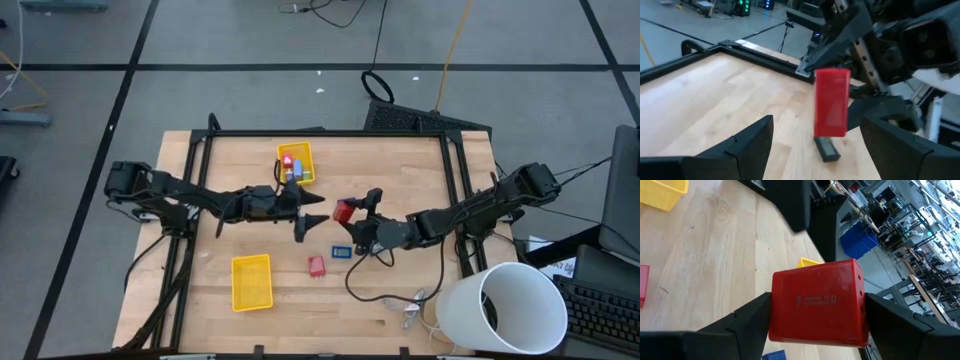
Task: Pick & Place Office items
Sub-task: Put right red charger adapter into the top yellow bin
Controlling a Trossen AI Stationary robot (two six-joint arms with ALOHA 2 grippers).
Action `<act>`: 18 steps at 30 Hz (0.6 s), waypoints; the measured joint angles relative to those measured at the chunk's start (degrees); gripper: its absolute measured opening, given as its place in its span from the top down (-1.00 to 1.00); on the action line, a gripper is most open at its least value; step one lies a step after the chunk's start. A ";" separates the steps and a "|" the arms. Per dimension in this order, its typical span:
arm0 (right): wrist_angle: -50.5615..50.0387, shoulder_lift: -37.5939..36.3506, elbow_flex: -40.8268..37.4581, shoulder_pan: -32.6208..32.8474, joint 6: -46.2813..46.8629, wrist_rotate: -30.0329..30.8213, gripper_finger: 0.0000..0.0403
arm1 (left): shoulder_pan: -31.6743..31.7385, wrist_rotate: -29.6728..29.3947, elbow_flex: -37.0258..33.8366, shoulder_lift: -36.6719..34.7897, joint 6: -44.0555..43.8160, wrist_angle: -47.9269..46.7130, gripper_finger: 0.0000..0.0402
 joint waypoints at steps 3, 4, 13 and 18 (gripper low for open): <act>0.00 0.00 0.00 0.00 -0.01 0.00 -0.39 | -0.49 -0.36 2.76 2.86 3.52 0.21 -0.48; 0.02 0.00 0.00 0.00 0.06 0.00 -0.39 | -0.51 -0.34 3.86 3.67 4.13 -0.02 -0.48; -0.04 0.00 0.00 0.13 0.11 -0.02 -0.39 | -0.41 -0.28 11.48 8.58 3.90 -8.06 -0.48; -0.11 0.00 0.00 0.13 0.11 -0.04 -0.39 | -0.34 -0.29 12.98 9.86 4.64 -8.04 -0.48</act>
